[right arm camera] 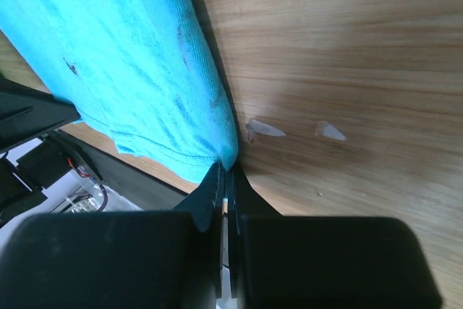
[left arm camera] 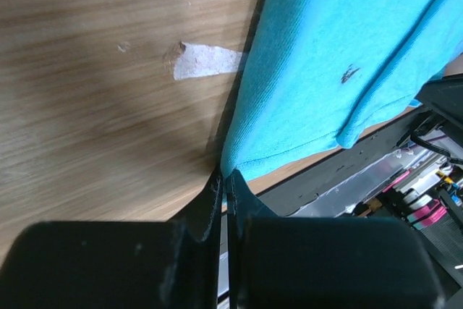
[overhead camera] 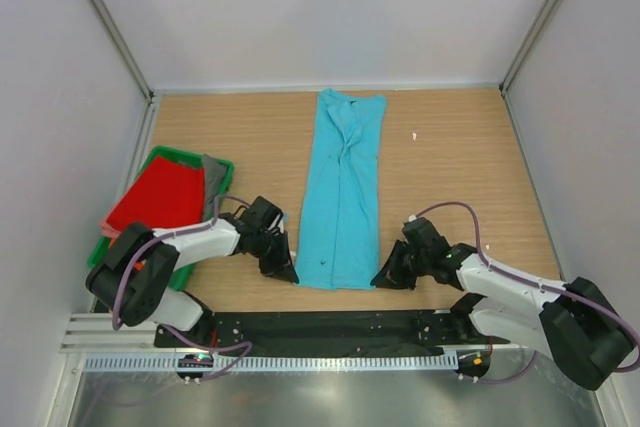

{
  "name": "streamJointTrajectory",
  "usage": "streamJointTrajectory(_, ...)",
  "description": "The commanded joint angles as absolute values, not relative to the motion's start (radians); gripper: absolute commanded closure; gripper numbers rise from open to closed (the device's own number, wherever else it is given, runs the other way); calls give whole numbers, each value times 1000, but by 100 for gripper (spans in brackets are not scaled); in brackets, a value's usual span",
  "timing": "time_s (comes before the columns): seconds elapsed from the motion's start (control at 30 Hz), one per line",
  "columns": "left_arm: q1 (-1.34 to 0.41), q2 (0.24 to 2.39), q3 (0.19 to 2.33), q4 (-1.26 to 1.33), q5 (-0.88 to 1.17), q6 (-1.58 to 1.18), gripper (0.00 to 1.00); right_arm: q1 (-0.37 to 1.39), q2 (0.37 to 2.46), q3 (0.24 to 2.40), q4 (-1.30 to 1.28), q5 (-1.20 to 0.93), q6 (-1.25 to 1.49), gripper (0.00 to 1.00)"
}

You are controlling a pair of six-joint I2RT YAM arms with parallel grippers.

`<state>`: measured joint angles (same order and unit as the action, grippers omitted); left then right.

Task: Fold and stack the t-shirts
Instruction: Fold the tshirt

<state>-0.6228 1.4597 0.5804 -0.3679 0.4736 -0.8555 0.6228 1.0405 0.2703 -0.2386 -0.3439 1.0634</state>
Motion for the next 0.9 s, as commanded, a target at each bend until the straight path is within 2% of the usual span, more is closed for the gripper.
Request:
streamJointTrajectory(0.0, -661, 1427, 522, -379, 388, -891, 100, 635, 1006, 242, -393, -261, 1023, 99)
streamJointTrajectory(0.2, -712, 1290, 512, -362, 400, -1029, 100, 643, 813, 247, -483, -278, 1049, 99)
streamJointTrajectory(0.33, -681, 1262, 694, -475, 334, -997, 100, 627, 794, 349, -469, -252, 1058, 99)
streamJointTrajectory(0.43, -603, 1353, 880, -523, 357, -940, 100, 588, 952, 492, -465, -238, 967, 99)
streamJointTrajectory(0.6, -488, 1599, 1186, -549, 420, -867, 100, 416, 1249, 798, -517, -250, 803, 99)
streamJointTrajectory(0.87, -396, 1882, 1474, -551, 486, -854, 100, 261, 1698, 1265, -652, -308, 569, 99)
